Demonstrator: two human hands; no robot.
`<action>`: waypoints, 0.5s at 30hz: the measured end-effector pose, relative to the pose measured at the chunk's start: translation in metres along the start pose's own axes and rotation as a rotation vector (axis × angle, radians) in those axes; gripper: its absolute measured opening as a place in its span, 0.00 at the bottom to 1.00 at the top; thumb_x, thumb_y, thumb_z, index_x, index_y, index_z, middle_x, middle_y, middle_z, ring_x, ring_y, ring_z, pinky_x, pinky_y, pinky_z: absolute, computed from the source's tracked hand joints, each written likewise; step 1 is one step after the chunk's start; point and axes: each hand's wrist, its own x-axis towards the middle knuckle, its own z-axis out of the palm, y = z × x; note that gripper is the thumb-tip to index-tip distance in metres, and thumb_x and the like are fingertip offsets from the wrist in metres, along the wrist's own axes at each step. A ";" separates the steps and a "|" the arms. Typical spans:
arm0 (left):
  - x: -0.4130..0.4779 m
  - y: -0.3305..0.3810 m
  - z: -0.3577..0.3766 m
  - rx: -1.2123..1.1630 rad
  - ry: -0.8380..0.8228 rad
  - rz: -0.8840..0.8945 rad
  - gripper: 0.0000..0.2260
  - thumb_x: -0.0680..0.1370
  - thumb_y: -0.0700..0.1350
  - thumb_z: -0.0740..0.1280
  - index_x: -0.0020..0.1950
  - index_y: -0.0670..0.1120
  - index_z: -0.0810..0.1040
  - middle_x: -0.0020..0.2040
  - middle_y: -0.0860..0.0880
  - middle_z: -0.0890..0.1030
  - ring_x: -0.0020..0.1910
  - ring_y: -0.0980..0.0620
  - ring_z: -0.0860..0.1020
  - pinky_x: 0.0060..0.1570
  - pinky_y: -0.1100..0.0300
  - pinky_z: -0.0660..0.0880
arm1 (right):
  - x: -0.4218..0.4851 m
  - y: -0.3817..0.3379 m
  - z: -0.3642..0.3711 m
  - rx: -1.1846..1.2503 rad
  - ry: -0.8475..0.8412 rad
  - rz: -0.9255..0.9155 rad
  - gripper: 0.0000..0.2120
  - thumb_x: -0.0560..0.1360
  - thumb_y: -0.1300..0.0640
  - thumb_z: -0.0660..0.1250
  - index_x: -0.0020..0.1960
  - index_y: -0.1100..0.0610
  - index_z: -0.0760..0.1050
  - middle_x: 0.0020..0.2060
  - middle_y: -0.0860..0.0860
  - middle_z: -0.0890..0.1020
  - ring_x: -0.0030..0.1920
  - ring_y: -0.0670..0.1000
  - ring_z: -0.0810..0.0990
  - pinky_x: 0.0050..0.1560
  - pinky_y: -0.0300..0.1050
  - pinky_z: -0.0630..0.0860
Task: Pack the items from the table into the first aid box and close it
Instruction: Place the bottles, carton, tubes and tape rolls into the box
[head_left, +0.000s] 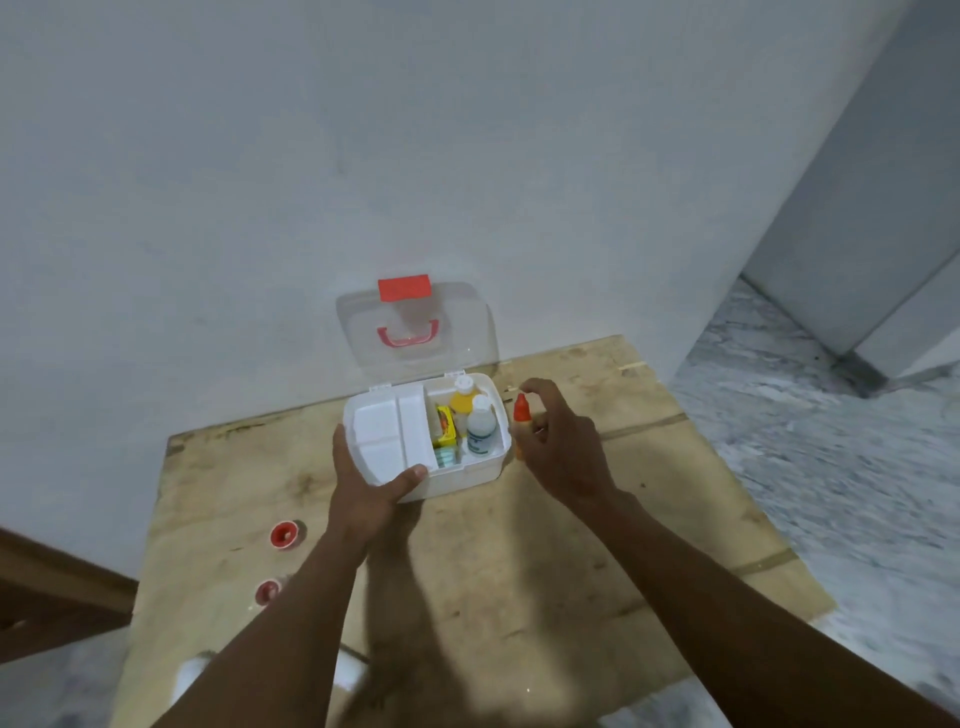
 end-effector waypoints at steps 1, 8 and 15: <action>0.001 0.000 0.000 0.013 -0.001 -0.020 0.53 0.61 0.54 0.79 0.78 0.55 0.51 0.69 0.54 0.67 0.67 0.49 0.68 0.68 0.41 0.70 | -0.001 -0.009 0.002 0.012 0.010 -0.005 0.16 0.74 0.56 0.67 0.61 0.49 0.70 0.37 0.52 0.85 0.41 0.59 0.83 0.45 0.48 0.78; 0.003 -0.004 0.000 -0.003 0.026 0.024 0.51 0.65 0.47 0.82 0.78 0.54 0.52 0.67 0.55 0.67 0.65 0.49 0.69 0.65 0.46 0.72 | 0.000 -0.037 0.032 0.026 0.074 -0.057 0.12 0.74 0.56 0.69 0.56 0.51 0.71 0.45 0.53 0.85 0.42 0.56 0.85 0.46 0.51 0.82; 0.002 -0.004 -0.001 -0.016 0.031 0.069 0.46 0.64 0.50 0.80 0.74 0.56 0.56 0.65 0.54 0.70 0.63 0.51 0.72 0.57 0.50 0.78 | 0.015 -0.033 0.058 -0.080 0.007 -0.028 0.07 0.76 0.58 0.69 0.52 0.58 0.75 0.43 0.55 0.86 0.42 0.58 0.85 0.41 0.40 0.72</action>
